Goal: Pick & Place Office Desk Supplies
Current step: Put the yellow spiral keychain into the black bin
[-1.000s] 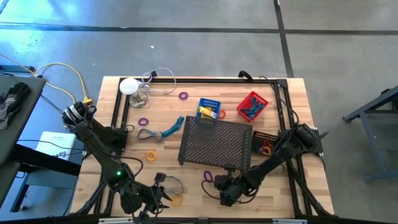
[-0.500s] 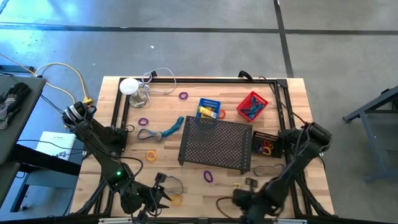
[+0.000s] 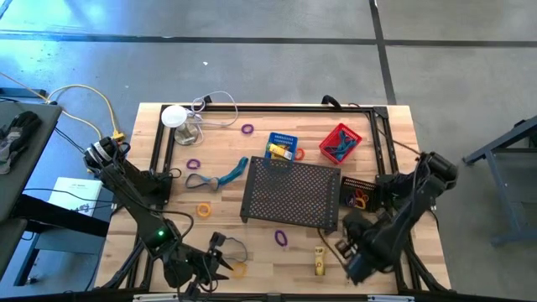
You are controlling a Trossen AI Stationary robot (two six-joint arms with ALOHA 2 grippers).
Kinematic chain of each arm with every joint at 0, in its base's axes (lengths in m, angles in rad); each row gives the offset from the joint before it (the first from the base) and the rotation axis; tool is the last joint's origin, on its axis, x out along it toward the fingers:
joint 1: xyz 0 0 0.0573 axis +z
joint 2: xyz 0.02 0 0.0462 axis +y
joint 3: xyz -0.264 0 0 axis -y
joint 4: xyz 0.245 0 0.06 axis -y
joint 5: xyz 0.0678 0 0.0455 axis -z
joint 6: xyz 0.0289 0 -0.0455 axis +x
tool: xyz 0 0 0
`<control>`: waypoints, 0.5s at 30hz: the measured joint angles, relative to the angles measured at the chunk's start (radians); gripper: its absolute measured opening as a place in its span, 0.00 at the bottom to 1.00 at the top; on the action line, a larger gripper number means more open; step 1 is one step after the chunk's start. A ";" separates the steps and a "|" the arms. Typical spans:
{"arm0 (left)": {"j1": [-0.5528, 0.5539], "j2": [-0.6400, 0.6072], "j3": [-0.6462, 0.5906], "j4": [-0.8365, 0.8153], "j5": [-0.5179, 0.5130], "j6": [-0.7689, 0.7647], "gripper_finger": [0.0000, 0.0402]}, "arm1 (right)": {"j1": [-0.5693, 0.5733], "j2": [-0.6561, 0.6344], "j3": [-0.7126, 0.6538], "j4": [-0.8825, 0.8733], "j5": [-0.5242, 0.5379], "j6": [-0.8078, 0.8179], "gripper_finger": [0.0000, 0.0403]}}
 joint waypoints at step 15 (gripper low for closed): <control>0.002 0.000 0.000 0.000 -0.001 0.033 0.28 | -0.194 -0.260 -0.522 0.203 -0.085 -0.002 0.02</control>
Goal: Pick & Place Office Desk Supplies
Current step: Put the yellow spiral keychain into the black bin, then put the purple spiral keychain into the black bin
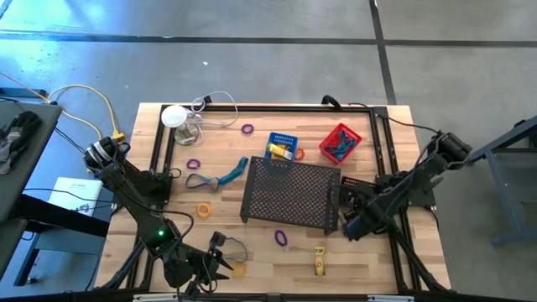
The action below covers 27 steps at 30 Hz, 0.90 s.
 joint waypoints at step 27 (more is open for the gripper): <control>0.030 0.000 0.000 -0.001 0.005 -0.059 0.28 | 0.058 -0.008 0.389 -0.022 -0.028 -0.190 0.29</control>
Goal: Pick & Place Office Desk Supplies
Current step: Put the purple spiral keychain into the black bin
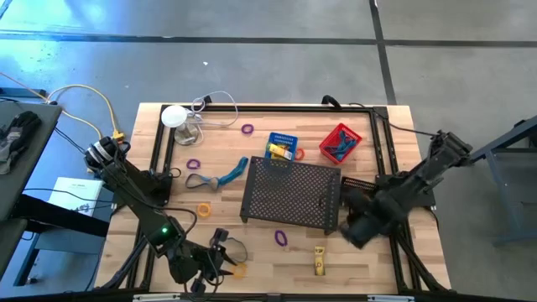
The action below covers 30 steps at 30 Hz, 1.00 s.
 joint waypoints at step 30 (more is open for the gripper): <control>-0.079 0.000 0.000 0.005 0.000 -0.202 0.28 | 0.037 0.429 0.049 1.369 0.488 -1.367 0.41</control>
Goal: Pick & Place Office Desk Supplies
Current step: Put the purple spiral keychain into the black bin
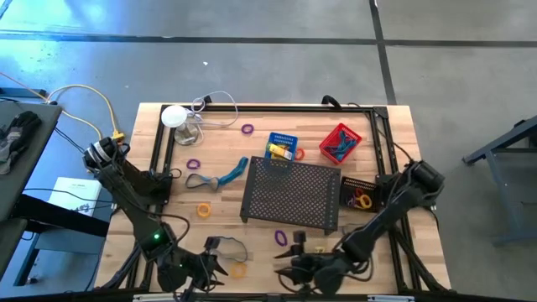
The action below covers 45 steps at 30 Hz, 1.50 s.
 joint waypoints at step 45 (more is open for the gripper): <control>-0.056 0.000 0.000 0.001 -0.004 -0.019 0.28 | -0.219 0.260 0.006 -0.391 -0.359 0.523 0.41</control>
